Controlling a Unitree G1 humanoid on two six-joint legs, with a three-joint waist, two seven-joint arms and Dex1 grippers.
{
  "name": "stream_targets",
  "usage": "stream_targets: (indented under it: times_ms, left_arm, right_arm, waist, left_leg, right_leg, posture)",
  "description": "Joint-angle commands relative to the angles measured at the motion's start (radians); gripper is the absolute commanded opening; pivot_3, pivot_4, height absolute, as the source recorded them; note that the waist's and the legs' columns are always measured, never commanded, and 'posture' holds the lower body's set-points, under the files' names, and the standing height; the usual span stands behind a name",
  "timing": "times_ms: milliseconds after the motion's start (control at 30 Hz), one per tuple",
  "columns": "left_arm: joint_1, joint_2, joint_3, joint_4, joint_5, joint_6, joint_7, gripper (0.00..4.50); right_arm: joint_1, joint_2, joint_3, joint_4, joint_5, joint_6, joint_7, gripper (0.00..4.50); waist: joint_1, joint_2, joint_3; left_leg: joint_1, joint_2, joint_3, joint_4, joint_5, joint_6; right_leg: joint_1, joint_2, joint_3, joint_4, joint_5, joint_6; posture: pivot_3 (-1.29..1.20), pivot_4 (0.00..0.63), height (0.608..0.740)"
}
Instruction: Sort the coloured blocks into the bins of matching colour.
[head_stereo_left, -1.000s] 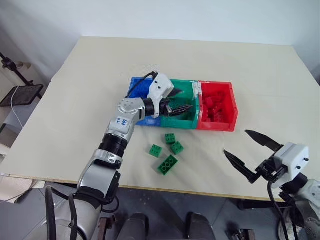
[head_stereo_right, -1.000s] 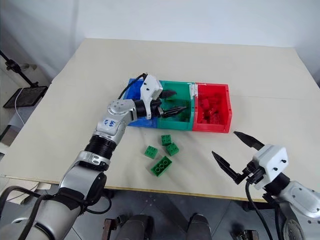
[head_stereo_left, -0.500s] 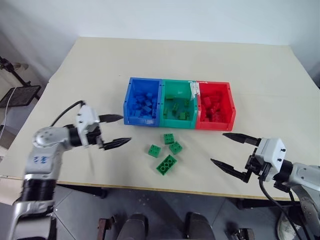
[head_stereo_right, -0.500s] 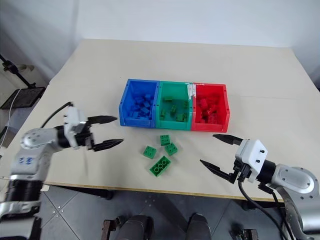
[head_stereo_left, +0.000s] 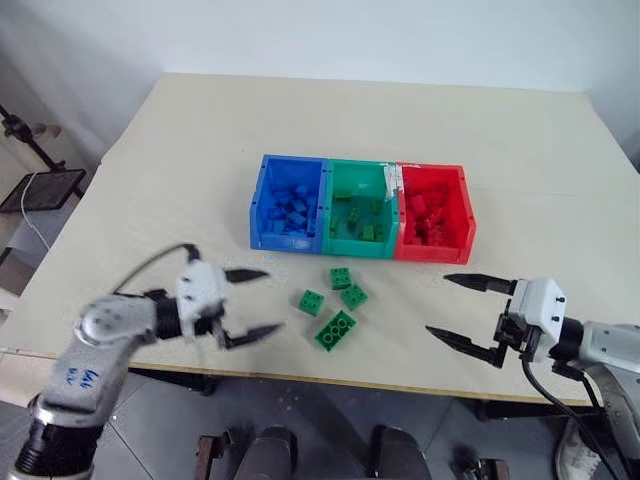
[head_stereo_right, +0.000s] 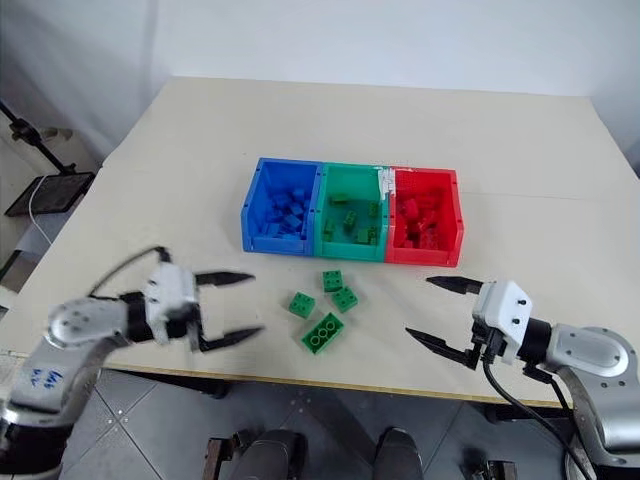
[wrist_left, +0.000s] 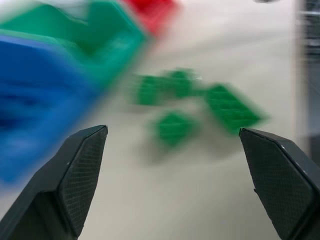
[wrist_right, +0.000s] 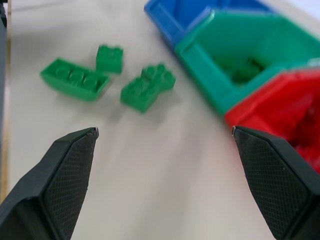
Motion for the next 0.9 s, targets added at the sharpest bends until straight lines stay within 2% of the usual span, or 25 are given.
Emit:
stream_targets:
  times_ms: [33, 100, 167, 300, 667, 767, 900]
  left_arm:
    - [-0.077, -0.022, -0.103, -0.114, -0.012, 0.239, 0.108, 4.49]
    - [-0.158, -0.049, -0.191, -0.125, -0.002, 0.369, 0.152, 4.49]
    - [-0.244, -0.074, -0.252, -0.074, 0.047, 0.425, 0.191, 4.49]
    - [-0.348, -0.095, -0.348, -0.020, 0.060, 0.516, 0.186, 4.49]
    - [-0.534, -0.098, -0.564, 0.060, 0.116, 0.633, 0.135, 4.49]
    - [-0.560, -0.087, -0.589, 0.068, 0.127, 0.635, 0.115, 3.85]
    - [-0.564, -0.090, -0.578, 0.081, 0.138, 0.611, 0.114, 2.56]
  right_arm:
    - [0.048, -0.012, -0.062, -0.038, 0.013, -0.008, -0.005, 4.50]
    - [0.090, -0.011, -0.085, -0.061, 0.017, -0.003, -0.007, 4.50]
    - [0.125, -0.007, -0.102, -0.086, 0.018, 0.002, -0.016, 4.50]
    - [0.160, -0.001, -0.113, -0.131, 0.026, 0.020, -0.038, 4.50]
    - [0.213, 0.003, -0.144, -0.211, 0.035, 0.050, -0.081, 4.50]
    - [0.209, 0.006, -0.143, -0.211, 0.033, 0.045, -0.092, 4.50]
    - [0.189, 0.004, -0.131, -0.203, 0.029, 0.043, -0.100, 4.50]
  waist:
    - [0.002, 0.000, 0.000]
    - [0.008, 0.000, 0.000]
    - [0.007, 0.000, 0.000]
    - [-0.002, 0.000, 0.000]
    - [0.006, 0.000, 0.000]
    - [0.004, 0.000, 0.000]
    - [0.004, 0.000, 0.000]
  left_leg:
    - [0.000, 0.000, 0.000, 0.000, 0.000, 0.000]
    - [0.000, 0.000, 0.000, 0.002, 0.000, 0.000]
    - [0.000, -0.001, 0.000, 0.003, 0.000, 0.000]
    - [0.000, 0.000, 0.000, 0.001, 0.000, 0.000]
    - [0.000, 0.000, 0.001, 0.001, 0.000, 0.000]
    - [0.000, 0.000, 0.001, 0.001, 0.000, 0.000]
    - [0.000, 0.000, 0.001, 0.001, 0.000, 0.000]
  right_leg:
    - [0.000, 0.000, 0.000, 0.000, 0.000, 0.000]
    - [0.001, 0.000, 0.000, 0.000, 0.000, 0.000]
    - [0.002, 0.000, 0.000, 0.000, 0.000, 0.000]
    - [0.001, 0.000, 0.001, 0.000, 0.000, 0.000]
    - [0.001, 0.000, 0.001, -0.002, 0.000, 0.000]
    - [0.001, 0.001, 0.001, -0.002, 0.000, 0.000]
    - [0.001, 0.001, 0.001, -0.002, 0.000, 0.000]
  posture:
    - [0.00, 0.150, 0.740]
    - [0.00, 0.150, 0.740]
    - [0.00, 0.150, 0.740]
    - [0.00, 0.150, 0.740]
    - [0.00, 0.150, 0.740]
    - [0.00, 0.150, 0.740]
    - [0.00, 0.150, 0.740]
